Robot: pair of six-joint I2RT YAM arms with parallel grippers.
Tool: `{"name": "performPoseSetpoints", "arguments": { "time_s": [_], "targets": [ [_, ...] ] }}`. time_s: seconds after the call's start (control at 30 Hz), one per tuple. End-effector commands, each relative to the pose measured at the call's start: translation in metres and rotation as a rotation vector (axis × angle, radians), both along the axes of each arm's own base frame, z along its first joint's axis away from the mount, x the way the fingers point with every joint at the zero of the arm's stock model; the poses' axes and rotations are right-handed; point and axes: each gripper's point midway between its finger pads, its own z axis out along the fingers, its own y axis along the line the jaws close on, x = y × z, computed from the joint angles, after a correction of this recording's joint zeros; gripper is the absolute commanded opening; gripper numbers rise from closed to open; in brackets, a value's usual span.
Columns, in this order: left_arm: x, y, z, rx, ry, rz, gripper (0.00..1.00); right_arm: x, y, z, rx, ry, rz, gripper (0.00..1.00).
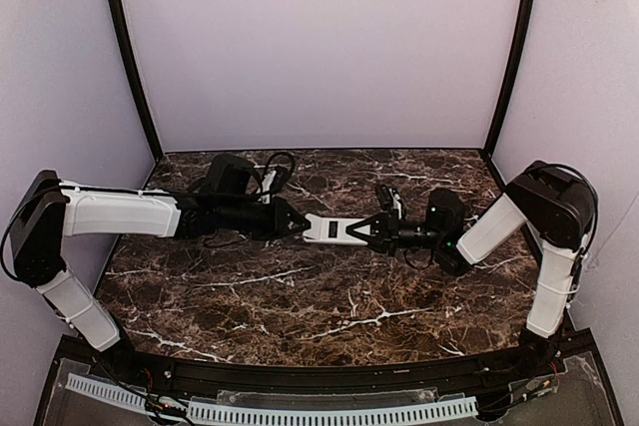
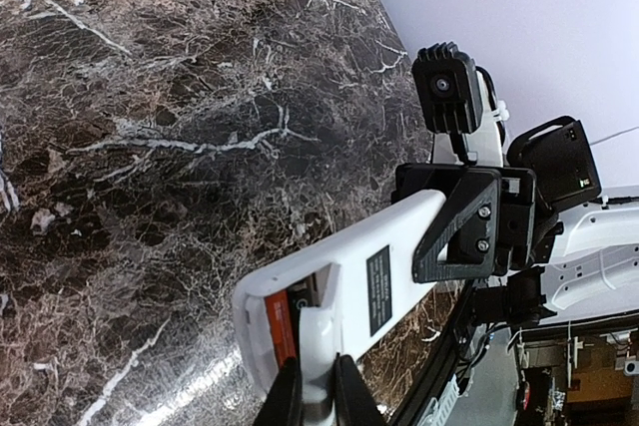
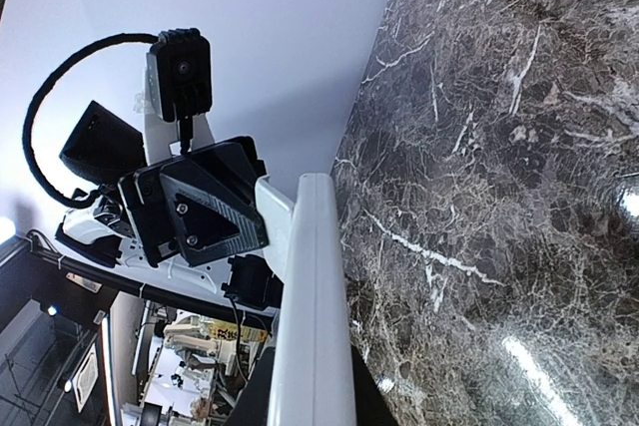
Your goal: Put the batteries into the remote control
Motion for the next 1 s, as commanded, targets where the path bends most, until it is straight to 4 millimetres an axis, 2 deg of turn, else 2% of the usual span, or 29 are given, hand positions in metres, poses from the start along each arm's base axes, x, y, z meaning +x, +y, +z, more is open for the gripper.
{"name": "performPoseSetpoints", "arguments": {
  "time_s": [0.0, 0.5, 0.7, 0.97],
  "targets": [
    [-0.009, 0.009, -0.015, 0.021, 0.056, 0.016, 0.09, -0.021, -0.013, 0.115, 0.323, -0.469, -0.006, 0.00],
    [-0.005, 0.018, -0.021, 0.029, 0.071, 0.015, 0.10, -0.030, -0.015, 0.129, 0.342, -0.524, 0.026, 0.00],
    [-0.004, 0.018, -0.023, 0.045, 0.074, 0.017, 0.19, -0.031, -0.016, 0.134, 0.350, -0.535, 0.028, 0.00],
    [-0.001, 0.018, -0.020, 0.065, 0.052, 0.010, 0.23, -0.032, -0.012, 0.131, 0.347, -0.518, 0.052, 0.00]
  ]
}}
